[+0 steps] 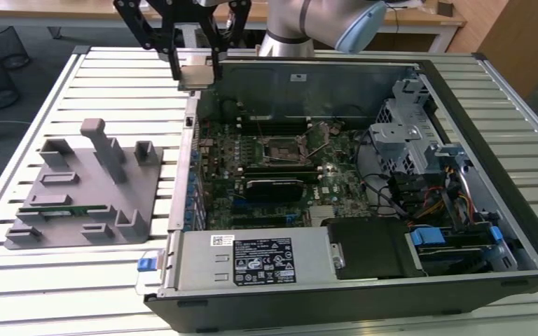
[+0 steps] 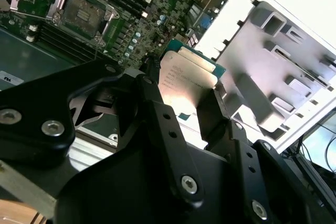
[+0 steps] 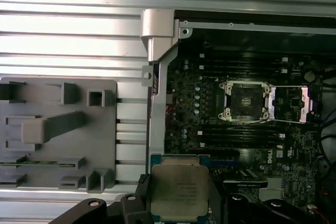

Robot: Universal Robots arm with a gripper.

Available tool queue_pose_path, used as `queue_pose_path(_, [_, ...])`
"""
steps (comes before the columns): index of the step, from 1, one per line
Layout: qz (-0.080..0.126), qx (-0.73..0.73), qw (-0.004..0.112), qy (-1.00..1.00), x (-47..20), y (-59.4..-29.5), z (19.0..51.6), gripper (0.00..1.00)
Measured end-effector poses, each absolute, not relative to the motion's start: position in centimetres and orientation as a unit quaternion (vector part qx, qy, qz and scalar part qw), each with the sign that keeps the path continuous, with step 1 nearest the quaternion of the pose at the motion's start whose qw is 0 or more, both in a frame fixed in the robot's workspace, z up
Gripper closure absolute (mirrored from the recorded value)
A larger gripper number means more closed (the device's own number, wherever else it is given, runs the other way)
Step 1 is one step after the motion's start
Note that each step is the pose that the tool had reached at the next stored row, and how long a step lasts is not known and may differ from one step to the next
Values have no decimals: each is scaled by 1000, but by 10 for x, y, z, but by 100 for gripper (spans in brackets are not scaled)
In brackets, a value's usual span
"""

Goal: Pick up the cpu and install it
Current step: 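Pick up the cpu and move it towards the insertion slot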

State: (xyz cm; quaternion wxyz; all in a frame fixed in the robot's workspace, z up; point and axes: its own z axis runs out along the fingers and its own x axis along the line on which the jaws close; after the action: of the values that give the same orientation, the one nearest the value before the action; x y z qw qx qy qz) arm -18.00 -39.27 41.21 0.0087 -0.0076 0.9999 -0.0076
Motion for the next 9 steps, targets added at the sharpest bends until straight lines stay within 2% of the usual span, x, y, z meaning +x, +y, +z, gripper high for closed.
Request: queue_pose_path(9, [-8,-8,9,1000,-173,-393,412,47])
